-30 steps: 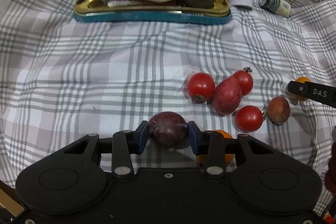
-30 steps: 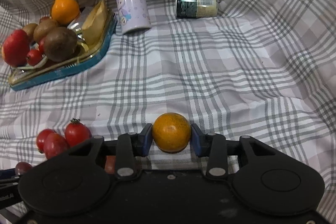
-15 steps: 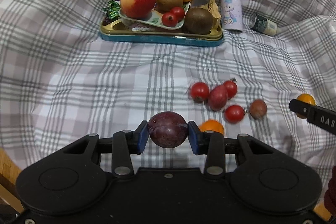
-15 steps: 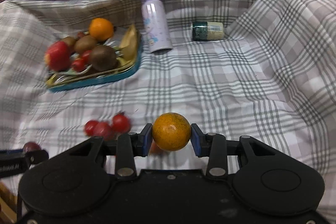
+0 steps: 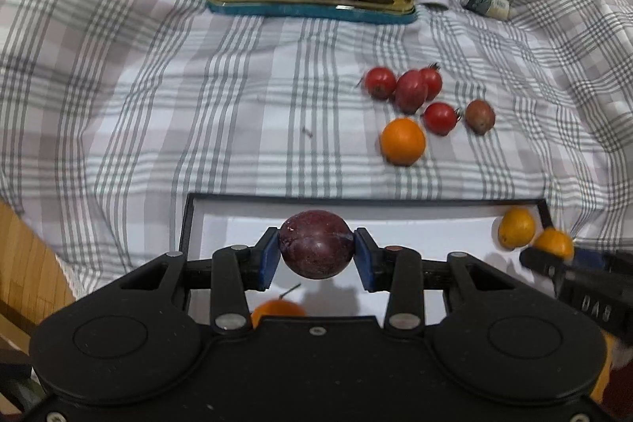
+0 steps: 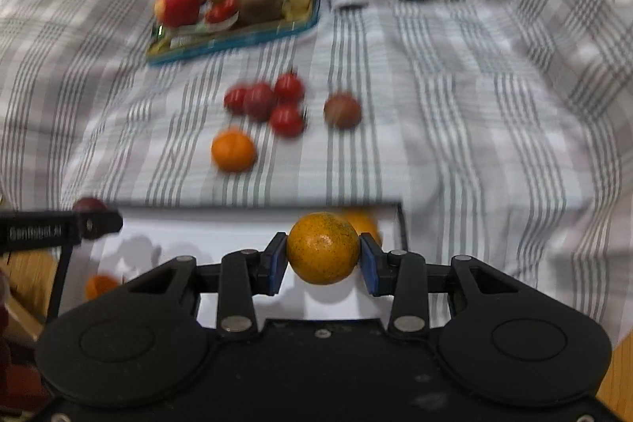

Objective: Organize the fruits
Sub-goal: 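Carry the plum and orange over the white tray and release both, then withdraw both grippers from the tray toward the remaining fruits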

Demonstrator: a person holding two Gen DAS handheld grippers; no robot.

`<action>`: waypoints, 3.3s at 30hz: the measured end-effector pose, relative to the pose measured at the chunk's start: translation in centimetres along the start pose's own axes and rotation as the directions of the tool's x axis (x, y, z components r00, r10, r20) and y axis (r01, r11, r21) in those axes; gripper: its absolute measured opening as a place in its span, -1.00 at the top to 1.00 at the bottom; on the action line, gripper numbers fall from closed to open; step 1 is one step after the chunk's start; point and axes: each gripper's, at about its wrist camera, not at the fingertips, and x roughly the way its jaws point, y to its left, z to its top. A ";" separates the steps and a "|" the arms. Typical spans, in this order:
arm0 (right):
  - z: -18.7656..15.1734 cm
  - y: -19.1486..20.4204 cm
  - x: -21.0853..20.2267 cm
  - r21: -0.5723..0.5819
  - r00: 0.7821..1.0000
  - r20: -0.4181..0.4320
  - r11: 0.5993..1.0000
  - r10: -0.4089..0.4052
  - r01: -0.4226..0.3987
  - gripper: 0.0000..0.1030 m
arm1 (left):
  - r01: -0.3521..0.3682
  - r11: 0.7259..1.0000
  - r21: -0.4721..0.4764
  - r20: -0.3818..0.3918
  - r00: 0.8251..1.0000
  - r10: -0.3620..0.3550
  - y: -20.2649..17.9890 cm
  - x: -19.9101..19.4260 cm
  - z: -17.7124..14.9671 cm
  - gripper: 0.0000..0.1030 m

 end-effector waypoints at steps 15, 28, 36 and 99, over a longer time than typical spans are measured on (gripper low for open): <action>-2.7 2.7 1.0 -0.013 0.995 -0.094 1.000 0.010 -0.011 0.21 | 0.008 1.000 -0.006 -0.015 1.000 -0.008 0.2 1.8 -0.5 0.06; -2.4 3.0 1.5 -0.020 0.995 -0.099 1.000 0.012 -0.014 0.21 | 0.034 0.999 0.004 -0.033 0.999 -0.034 -0.7 2.0 -1.1 0.07; -2.2 3.0 1.2 -0.021 0.997 -0.079 1.000 0.015 -0.017 0.21 | 0.044 0.999 0.015 -0.010 0.999 -0.044 -1.2 1.2 -1.1 0.09; 0.2 -1.1 -1.4 0.036 0.998 0.057 0.999 0.003 -0.005 0.21 | -0.013 0.998 0.064 -0.041 0.999 0.016 -4.6 -1.3 -1.7 0.09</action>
